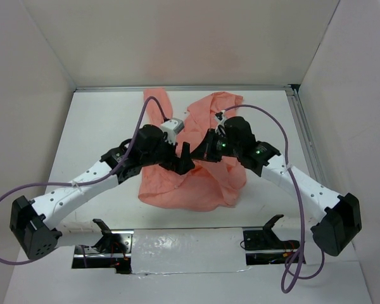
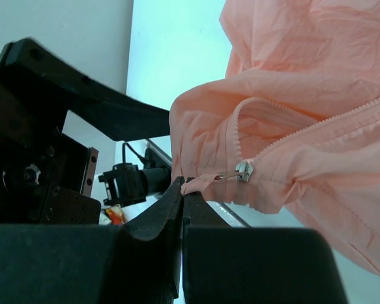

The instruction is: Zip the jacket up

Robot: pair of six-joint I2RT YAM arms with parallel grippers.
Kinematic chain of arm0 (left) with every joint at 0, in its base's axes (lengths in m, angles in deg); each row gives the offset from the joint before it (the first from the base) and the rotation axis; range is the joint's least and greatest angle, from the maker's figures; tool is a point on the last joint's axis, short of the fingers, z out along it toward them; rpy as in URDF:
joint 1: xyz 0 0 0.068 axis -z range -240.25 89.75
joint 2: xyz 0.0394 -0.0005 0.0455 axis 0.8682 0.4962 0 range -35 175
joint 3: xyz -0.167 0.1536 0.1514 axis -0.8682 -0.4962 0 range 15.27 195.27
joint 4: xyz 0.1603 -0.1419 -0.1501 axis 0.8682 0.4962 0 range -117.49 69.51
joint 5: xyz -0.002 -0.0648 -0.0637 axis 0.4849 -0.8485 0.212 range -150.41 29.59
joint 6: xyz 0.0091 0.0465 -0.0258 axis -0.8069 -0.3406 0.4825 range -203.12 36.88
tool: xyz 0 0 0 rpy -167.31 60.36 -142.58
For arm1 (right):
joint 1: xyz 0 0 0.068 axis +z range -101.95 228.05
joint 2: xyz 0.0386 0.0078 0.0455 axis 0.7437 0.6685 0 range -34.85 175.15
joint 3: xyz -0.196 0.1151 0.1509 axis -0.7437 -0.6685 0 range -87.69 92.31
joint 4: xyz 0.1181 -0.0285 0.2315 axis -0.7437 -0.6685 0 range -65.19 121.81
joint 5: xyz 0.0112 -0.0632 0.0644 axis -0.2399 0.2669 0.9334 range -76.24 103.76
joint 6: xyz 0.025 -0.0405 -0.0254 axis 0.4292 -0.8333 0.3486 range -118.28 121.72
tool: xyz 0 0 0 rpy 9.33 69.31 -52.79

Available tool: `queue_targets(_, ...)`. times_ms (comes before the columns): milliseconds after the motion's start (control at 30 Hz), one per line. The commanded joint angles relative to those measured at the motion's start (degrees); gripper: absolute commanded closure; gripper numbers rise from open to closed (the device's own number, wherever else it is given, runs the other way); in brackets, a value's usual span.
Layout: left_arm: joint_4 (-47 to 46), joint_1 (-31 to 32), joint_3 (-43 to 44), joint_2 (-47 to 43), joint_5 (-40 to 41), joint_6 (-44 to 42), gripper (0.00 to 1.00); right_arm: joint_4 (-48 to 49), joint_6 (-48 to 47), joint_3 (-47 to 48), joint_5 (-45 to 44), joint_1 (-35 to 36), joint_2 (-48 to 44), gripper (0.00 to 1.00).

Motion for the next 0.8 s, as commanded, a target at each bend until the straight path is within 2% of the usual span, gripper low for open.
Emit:
queue_targets(0,-4.6,2.4,-1.3,-4.9,9.5,-8.8,0.01,0.1,0.3,3.9,4.5,-1.5,0.9,1.0)
queue_targets(100,-7.0,4.7,-2.1,-6.1,16.4,-14.6,0.01,0.2,0.4,4.4,6.7,-2.4,1.8,1.0)
queue_targets(167,-11.2,6.2,-4.1,-7.5,17.2,-21.2,0.01,0.4,0.6,4.8,8.7,-3.0,2.6,1.0)
queue_targets(333,-17.5,7.1,-8.9,-10.3,11.4,-31.4,0.01,1.3,1.1,5.0,11.6,-4.3,2.9,1.0)
queue_targets(400,-18.7,7.1,-9.9,-10.3,8.9,-32.4,0.01,1.5,1.3,5.1,11.8,-4.5,2.7,1.0)
queue_targets(667,-25.0,7.0,-10.7,-6.9,8.6,-36.1,0.01,2.9,2.7,4.1,13.7,-5.0,1.5,1.0)
queue_targets(767,-25.8,7.0,-10.0,-5.0,8.1,-37.3,0.04,3.6,2.9,3.7,14.0,-5.2,1.1,1.0)
